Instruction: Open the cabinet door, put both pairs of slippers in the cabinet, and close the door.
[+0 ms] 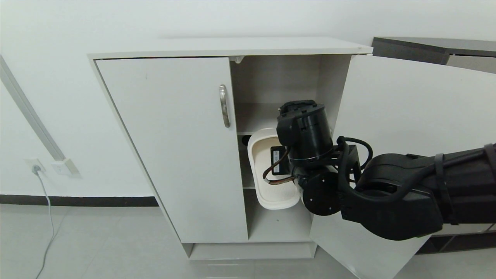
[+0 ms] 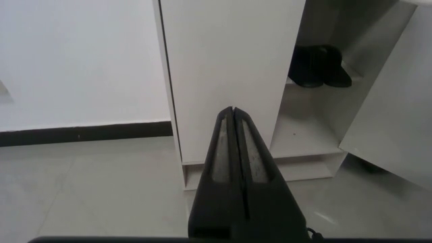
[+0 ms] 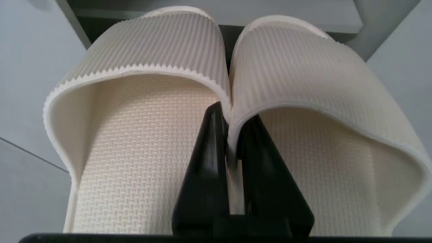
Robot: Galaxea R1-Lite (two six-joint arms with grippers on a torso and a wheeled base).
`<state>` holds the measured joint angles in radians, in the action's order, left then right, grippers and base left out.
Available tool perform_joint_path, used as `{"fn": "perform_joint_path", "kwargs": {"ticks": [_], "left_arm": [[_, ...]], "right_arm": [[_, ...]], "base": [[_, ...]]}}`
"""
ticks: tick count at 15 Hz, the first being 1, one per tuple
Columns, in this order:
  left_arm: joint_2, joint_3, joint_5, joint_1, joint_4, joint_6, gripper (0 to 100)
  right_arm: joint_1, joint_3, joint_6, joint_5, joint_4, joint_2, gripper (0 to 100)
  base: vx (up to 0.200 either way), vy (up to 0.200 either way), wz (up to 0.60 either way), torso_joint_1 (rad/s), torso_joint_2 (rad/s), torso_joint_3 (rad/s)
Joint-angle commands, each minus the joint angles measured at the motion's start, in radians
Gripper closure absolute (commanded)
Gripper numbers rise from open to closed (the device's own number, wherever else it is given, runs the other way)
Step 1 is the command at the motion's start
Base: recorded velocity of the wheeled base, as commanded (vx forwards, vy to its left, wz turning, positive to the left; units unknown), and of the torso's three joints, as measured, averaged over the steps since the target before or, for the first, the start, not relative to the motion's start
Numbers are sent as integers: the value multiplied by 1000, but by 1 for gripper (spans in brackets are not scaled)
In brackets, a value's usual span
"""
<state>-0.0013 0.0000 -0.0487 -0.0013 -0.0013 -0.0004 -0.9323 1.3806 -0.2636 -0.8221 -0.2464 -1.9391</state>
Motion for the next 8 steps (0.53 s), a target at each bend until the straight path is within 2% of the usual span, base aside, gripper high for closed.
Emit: {"fn": "perform_joint_path", "kwargs": {"ticks": [1,8], "left_arm": [[1,0,0,0,0,-1,100],[1,0,0,0,0,-1,100]], "right_arm": [[0,0,1,0,1,3,100],[1,1,15,0,-1,6,100]], "base": [[200,0,0,2,-2,2],[200,0,0,1,2,2]]}}
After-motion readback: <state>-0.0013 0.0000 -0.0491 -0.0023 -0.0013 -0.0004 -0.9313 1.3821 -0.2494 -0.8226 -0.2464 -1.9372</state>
